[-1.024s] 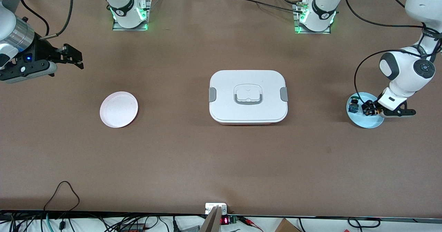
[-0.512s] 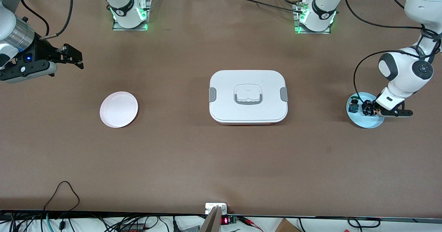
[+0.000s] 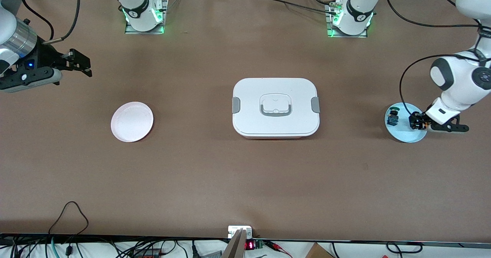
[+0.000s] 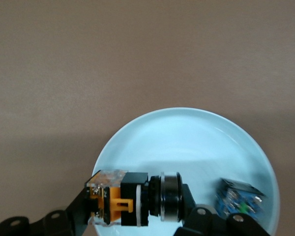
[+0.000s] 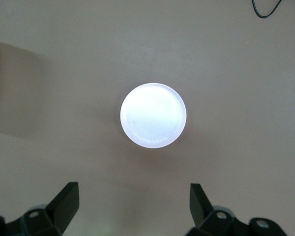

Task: Transfer orange switch to right arm and place
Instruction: 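Close the left gripper on the orange switch and lift it, then carry the switch over the box while the right gripper reaches toward it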

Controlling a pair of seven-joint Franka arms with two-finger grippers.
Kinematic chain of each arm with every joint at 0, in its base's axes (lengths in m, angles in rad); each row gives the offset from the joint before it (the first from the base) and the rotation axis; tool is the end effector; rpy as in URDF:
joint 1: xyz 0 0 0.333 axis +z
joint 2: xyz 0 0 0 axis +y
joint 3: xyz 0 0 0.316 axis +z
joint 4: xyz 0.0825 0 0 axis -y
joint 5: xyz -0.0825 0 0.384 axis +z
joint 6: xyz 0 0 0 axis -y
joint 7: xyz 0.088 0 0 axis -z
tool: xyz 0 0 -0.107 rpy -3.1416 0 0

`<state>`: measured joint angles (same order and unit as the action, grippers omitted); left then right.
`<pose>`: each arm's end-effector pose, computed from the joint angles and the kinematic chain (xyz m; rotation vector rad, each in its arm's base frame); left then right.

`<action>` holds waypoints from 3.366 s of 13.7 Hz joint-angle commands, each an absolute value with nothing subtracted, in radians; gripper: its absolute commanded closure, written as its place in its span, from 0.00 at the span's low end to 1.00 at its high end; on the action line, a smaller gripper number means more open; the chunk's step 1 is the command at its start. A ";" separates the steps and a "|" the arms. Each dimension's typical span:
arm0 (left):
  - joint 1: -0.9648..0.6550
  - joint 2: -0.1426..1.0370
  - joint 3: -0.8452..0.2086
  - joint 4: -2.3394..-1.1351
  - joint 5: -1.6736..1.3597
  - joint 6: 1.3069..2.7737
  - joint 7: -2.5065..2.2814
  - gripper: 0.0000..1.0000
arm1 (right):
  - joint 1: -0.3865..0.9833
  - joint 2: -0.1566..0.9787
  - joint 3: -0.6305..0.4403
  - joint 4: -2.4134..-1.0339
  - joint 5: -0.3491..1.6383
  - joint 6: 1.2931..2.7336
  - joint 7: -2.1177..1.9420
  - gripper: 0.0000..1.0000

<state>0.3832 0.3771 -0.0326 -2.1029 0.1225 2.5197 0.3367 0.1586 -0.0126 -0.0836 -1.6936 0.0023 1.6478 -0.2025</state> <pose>0.5509 0.2005 0.2408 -3.0676 0.1254 -0.0266 0.5521 0.0415 0.5799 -3.1056 -0.4334 0.0517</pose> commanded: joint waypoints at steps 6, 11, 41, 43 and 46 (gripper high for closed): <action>0.368 0.390 -0.133 -1.715 0.120 1.847 0.350 0.80 | 0.149 -0.011 -0.081 -1.690 0.012 1.664 -0.198 0.00; 0.370 0.437 -0.215 -1.717 -0.012 1.798 0.612 0.81 | 0.143 0.002 -0.081 -1.667 0.011 1.664 -0.198 0.00; 0.094 0.621 -0.591 -1.686 -1.517 2.009 2.287 1.00 | 0.349 0.276 -0.078 -1.960 1.593 1.823 -0.539 0.00; 0.065 0.606 -0.597 -1.683 -1.557 2.072 2.286 1.00 | 0.440 0.272 -0.078 -1.999 1.768 1.920 -0.625 0.00; 0.031 0.591 -0.612 -1.683 -1.589 2.172 2.283 1.00 | 0.528 0.268 -0.078 -2.003 1.899 2.019 -0.670 0.00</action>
